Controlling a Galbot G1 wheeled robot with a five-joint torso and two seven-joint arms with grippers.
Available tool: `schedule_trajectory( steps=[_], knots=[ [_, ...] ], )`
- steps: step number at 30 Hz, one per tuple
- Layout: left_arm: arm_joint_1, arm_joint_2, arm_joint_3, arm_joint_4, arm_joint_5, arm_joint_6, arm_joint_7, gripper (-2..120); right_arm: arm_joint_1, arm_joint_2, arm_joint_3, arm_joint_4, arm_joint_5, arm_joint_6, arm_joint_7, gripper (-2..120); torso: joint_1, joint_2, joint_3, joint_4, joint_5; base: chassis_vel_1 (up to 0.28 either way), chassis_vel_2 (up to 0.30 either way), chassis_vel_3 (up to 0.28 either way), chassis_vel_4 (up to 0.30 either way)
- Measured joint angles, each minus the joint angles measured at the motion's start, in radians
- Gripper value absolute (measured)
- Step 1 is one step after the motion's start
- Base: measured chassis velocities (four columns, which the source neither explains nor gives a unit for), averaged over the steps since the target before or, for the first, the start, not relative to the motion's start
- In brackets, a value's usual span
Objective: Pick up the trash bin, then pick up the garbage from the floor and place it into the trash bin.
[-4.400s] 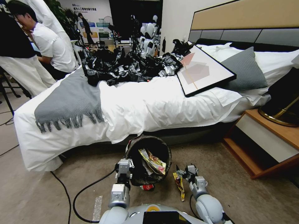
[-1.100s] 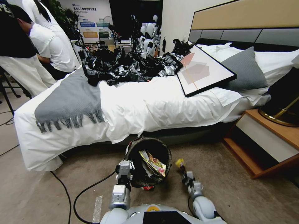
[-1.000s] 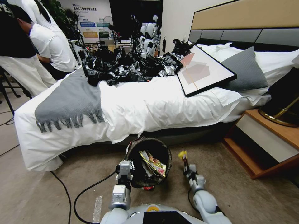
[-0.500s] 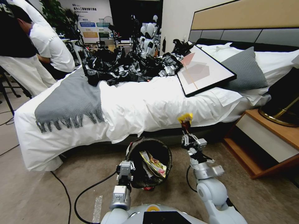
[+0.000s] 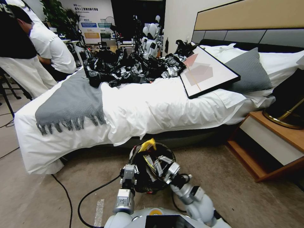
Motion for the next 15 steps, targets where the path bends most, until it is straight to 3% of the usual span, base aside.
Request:
schedule_trajectory(
  steps=[15],
  knots=[
    [0.003, -0.003, 0.002, -0.005, 0.002, 0.000, 0.000, 1, 0.061, 0.014, -0.001, -0.123, 0.004, -0.006, 0.029, 0, 0.000, 0.000, 0.000, 0.0000, 0.0000, 0.000, 0.000, 0.000, 0.000]
  ],
)
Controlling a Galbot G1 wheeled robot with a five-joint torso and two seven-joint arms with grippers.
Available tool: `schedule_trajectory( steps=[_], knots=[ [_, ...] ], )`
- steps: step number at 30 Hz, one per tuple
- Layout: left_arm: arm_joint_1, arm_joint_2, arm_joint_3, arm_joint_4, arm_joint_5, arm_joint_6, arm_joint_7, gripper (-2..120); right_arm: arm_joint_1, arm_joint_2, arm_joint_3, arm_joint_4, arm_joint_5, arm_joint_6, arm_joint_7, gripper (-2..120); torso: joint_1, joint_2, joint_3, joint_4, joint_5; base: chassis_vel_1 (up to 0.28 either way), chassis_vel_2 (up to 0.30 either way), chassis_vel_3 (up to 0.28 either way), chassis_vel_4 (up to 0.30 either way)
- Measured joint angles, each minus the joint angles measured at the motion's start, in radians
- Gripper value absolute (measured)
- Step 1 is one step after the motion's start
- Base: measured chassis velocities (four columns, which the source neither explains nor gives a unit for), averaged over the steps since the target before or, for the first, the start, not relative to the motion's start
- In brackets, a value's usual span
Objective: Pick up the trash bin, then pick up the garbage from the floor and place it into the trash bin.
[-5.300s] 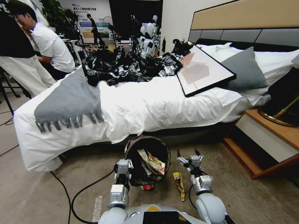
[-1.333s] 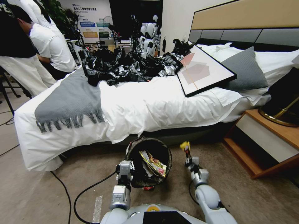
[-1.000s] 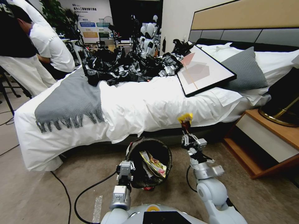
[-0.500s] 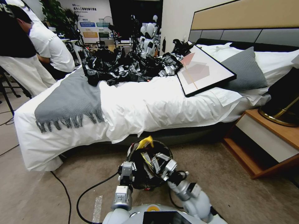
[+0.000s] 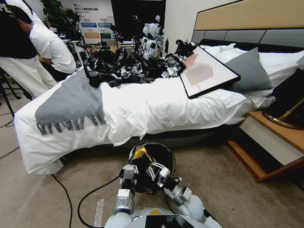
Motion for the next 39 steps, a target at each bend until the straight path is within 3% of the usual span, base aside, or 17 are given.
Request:
schedule_trajectory(
  steps=[19, 22, 27, 30, 39],
  knots=[
    [-0.003, -0.002, -0.002, -0.020, -0.020, 0.001, -0.001, 1, 0.041, 0.002, 0.022, -0.085, -0.004, -0.030, 0.069, 2, 0.000, 0.000, 0.000, 0.0000, 0.0001, 0.000, 0.000, 0.000, 0.000],
    [-0.002, -0.001, -0.005, -0.024, -0.023, 0.003, -0.001, 1, 0.041, 0.003, 0.019, -0.090, -0.013, -0.034, 0.092, 17, 0.000, 0.000, 0.000, 0.0000, 0.0001, 0.000, 0.000, 0.000, 0.000],
    [-0.002, 0.000, -0.005, -0.024, -0.024, 0.003, -0.001, 1, 0.037, 0.003, 0.019, -0.089, -0.018, -0.035, 0.096, 30, 0.000, 0.000, 0.000, 0.0000, 0.0000, 0.000, 0.000, 0.000, 0.000],
    [-0.001, 0.001, -0.005, -0.024, -0.024, 0.003, -0.001, 1, 0.033, -0.001, 0.022, -0.087, -0.021, -0.034, 0.096, 45, 0.000, 0.000, 0.000, 0.0000, 0.0000, 0.000, 0.000, 0.000, 0.000],
    [0.000, 0.005, -0.005, -0.025, -0.024, 0.004, -0.001, 1, 0.022, -0.006, 0.028, -0.065, -0.024, -0.033, 0.101, 75, 0.000, 0.000, 0.000, 0.0000, 0.0000, 0.000, 0.000, 0.000, 0.000]
  ],
)
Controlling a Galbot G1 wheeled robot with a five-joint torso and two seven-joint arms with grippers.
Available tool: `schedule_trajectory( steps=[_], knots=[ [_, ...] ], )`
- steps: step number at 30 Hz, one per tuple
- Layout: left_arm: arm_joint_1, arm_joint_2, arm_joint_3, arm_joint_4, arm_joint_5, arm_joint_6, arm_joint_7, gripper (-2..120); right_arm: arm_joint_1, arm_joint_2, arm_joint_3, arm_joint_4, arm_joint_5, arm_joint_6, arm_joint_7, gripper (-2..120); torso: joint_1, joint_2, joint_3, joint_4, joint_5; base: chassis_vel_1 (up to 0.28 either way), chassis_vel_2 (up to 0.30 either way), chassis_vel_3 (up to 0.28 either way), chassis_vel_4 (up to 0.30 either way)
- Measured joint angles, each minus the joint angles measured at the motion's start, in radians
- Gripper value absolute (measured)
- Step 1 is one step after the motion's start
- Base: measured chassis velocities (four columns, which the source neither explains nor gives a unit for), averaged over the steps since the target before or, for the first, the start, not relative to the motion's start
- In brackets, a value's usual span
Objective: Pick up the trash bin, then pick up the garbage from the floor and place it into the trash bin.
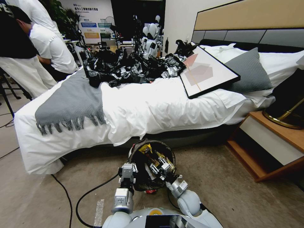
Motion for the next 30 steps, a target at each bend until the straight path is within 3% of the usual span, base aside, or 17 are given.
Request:
schedule_trajectory(
  steps=[1, 5, 12, 21, 30],
  knots=[
    [0.000, 0.000, 0.000, 0.000, 0.000, 0.000, 0.000, 1, 0.000, 0.000, 0.000, 0.000, 0.000, 0.000, 0.000, 75, 0.000, 0.000, 0.000, 0.0000, 0.0000, 0.000, 0.000, 0.000, 0.000],
    [0.002, 0.000, -0.001, -0.001, 0.001, 0.000, 0.000, 1, -0.016, -0.002, -0.005, 0.038, -0.016, 0.006, 0.000, 96, 0.000, 0.000, 0.000, 0.0000, 0.0000, 0.000, 0.000, 0.000, 0.000],
    [0.003, 0.001, -0.001, 0.002, 0.002, 0.000, 0.000, 1, -0.033, -0.002, -0.013, 0.105, -0.033, 0.016, -0.001, 111, 0.000, 0.000, 0.000, 0.0000, 0.0000, 0.000, 0.000, 0.000, 0.000],
    [0.001, 0.000, -0.001, 0.012, -0.002, 0.002, 0.000, 1, -0.053, 0.001, -0.023, 0.218, -0.039, 0.017, 0.008, 114, 0.000, 0.000, 0.000, 0.0000, 0.0000, 0.000, 0.000, 0.000, 0.000],
    [0.003, -0.001, -0.003, 0.013, -0.002, 0.003, -0.001, 1, -0.074, 0.024, 0.032, 0.350, -0.033, 0.019, 0.057, 105, 0.000, 0.000, 0.000, 0.0000, 0.0000, 0.000, 0.000, 0.000, 0.000]
  ],
)
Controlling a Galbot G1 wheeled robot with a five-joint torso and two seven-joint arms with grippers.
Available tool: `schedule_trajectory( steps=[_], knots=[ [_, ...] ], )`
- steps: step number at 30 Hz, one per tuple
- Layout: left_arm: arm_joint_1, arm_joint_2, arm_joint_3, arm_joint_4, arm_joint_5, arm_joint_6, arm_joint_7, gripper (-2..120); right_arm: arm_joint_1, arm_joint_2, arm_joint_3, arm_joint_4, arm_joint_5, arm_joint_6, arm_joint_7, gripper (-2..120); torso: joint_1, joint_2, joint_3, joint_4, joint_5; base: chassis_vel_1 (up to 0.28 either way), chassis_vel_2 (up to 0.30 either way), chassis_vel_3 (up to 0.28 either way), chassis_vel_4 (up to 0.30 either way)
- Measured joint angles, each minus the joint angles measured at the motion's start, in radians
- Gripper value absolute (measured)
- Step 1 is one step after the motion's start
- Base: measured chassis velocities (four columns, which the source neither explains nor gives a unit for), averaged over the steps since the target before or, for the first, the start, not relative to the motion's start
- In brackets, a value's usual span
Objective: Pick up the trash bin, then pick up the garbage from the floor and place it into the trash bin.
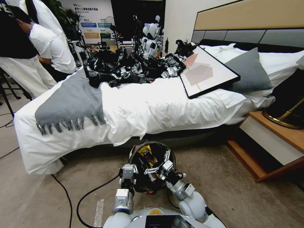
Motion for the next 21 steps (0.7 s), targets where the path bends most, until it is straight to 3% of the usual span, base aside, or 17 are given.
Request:
schedule_trajectory(
  steps=[12, 16, 21],
  knots=[
    [0.001, -0.005, -0.003, 0.005, 0.000, 0.000, -0.001, 1, -0.042, 0.027, 0.090, 0.136, -0.002, 0.000, 0.084, 100, 0.000, 0.000, 0.000, 0.0001, 0.0002, 0.000, 0.000, 0.000, 0.000],
    [0.000, -0.006, -0.004, 0.005, 0.000, 0.000, -0.001, 1, -0.082, 0.038, 0.166, 0.187, -0.016, -0.010, 0.165, 100, 0.000, 0.000, 0.000, 0.0000, 0.0000, 0.000, 0.000, 0.000, 0.000],
    [-0.001, -0.007, -0.005, 0.005, -0.001, 0.000, -0.002, 1, -0.090, 0.048, 0.232, 0.199, -0.016, -0.005, 0.188, 100, 0.000, 0.000, 0.000, 0.0000, 0.0001, 0.000, 0.000, 0.000, 0.000]
  ],
)
